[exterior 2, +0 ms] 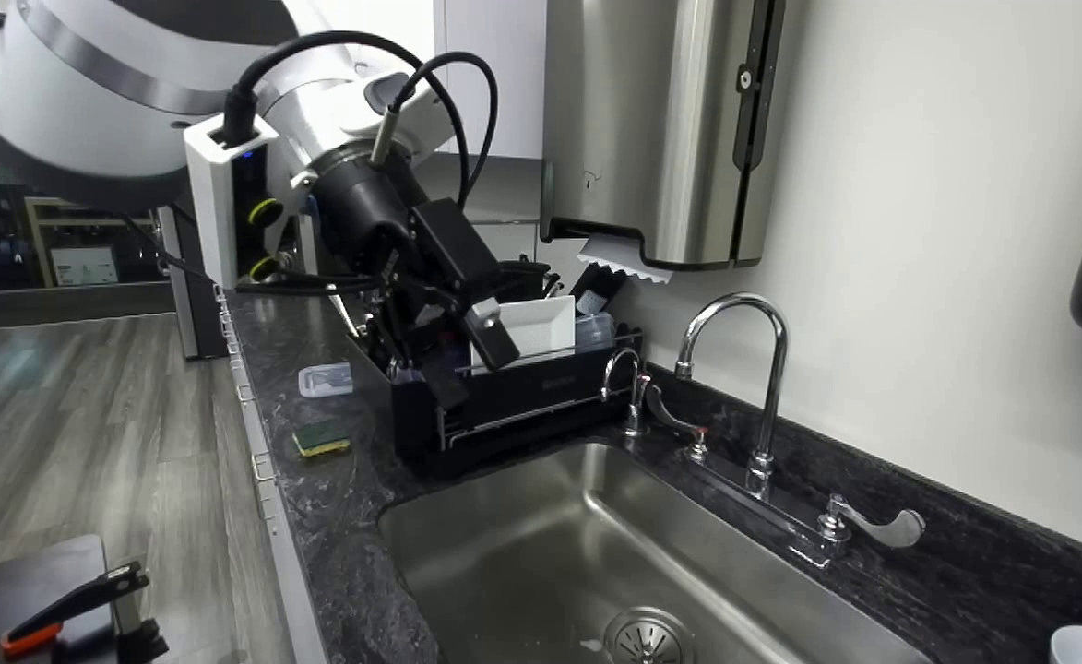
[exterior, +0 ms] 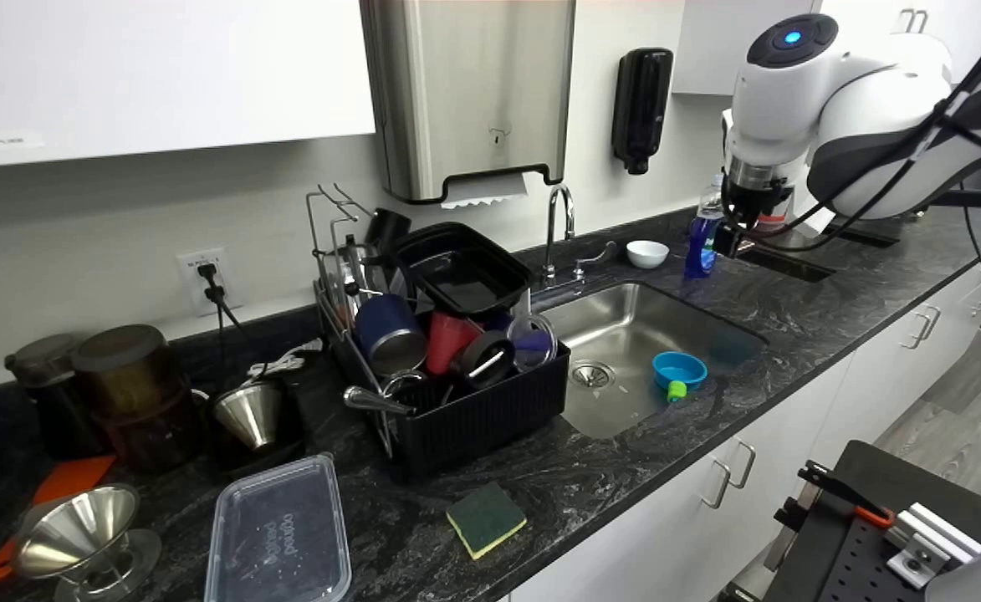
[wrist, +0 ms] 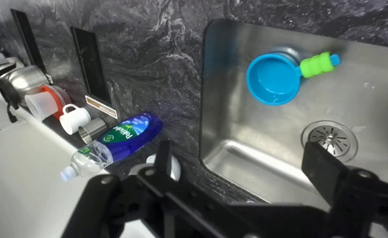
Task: Put the black box in the sink on the dish rack
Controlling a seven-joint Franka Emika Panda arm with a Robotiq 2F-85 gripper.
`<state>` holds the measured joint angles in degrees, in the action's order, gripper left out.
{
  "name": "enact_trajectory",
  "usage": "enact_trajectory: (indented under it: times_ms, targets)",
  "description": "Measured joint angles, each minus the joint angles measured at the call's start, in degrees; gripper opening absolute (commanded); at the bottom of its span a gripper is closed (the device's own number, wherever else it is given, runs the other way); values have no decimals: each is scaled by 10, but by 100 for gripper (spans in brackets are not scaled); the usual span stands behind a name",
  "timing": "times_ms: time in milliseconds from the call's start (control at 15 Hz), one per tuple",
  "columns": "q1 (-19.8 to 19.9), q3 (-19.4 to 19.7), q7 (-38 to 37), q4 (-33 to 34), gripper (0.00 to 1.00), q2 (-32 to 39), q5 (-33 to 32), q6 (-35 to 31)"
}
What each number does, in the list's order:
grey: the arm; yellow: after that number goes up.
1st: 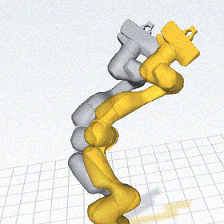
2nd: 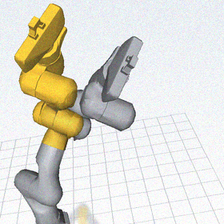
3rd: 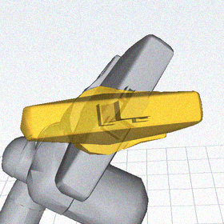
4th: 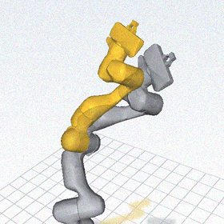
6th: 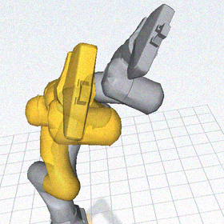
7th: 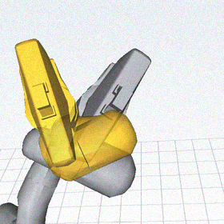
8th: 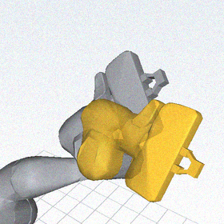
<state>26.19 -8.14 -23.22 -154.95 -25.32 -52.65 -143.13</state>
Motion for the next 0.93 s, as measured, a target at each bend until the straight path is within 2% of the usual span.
enact_trajectory:
  times_ms: [133,333,467,733,933]
  targets:
    - [-50,19,0,4,100,-5,41,57]
    - [-99,30,0,16,100,-25,83,140]
    - [-121,34,4,26,100,-42,106,185]
    - [-165,52,57,44,100,-71,198,254]
    - [-181,57,85,57,100,-90,247,289]
